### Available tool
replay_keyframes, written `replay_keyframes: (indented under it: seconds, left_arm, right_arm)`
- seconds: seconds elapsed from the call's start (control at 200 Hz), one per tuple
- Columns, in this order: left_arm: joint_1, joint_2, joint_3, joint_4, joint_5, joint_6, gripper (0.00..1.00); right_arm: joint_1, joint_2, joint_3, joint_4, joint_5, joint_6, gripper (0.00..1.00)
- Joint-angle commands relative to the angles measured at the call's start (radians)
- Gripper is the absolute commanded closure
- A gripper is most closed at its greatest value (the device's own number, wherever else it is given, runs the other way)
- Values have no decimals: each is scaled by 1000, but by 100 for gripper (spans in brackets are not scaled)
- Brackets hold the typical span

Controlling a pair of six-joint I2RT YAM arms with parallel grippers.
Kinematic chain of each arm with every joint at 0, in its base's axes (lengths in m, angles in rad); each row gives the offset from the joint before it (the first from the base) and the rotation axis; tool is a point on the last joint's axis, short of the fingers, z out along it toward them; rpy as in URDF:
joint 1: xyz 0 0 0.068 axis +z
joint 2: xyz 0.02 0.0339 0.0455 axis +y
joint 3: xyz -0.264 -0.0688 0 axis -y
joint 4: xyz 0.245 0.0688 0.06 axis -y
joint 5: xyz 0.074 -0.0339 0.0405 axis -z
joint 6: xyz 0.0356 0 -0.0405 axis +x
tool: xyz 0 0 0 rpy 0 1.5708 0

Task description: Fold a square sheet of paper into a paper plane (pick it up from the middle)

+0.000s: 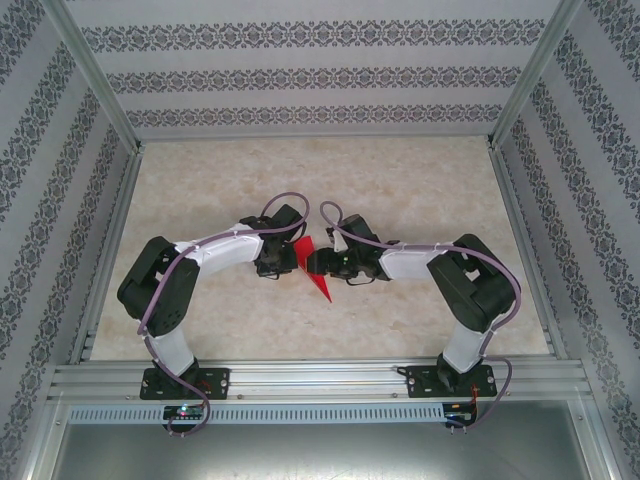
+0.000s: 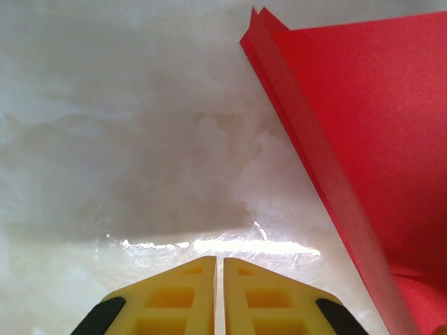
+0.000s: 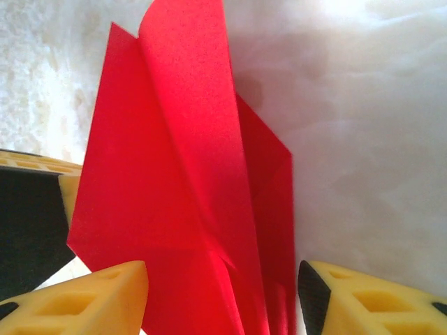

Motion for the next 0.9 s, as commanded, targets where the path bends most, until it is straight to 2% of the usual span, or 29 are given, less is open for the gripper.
replay_keyframes:
  seconds: [0.0,0.085,0.315,0.46,0.629,0.734,0.899]
  left_arm:
    - [8,-21,6,13,-1,11,87]
    - [8,-22,0,19,1,9,87]
    - [8,-41,-16,32,-2,4,86]
    - [8,-55,-20,35,-11,-2,86]
    - [8,-99,-36,40,-25,-4,86]
    - [8,-138,-55,52,-37,-6,85]
    - [8,-194,-70,73,-54,-7,83]
  right_arm:
    - [31,19,3,6,-44,-21,41]
    - [32,18,-2,8,-46,-21,46]
    - [39,11,10,-28,-20,-46,51]
    - [50,25,27,-62,3,-60,59]
    - [58,34,32,-66,6,-63,70]
    - [61,40,51,-95,2,-75,72]
    - [62,30,50,-111,16,-83,80]
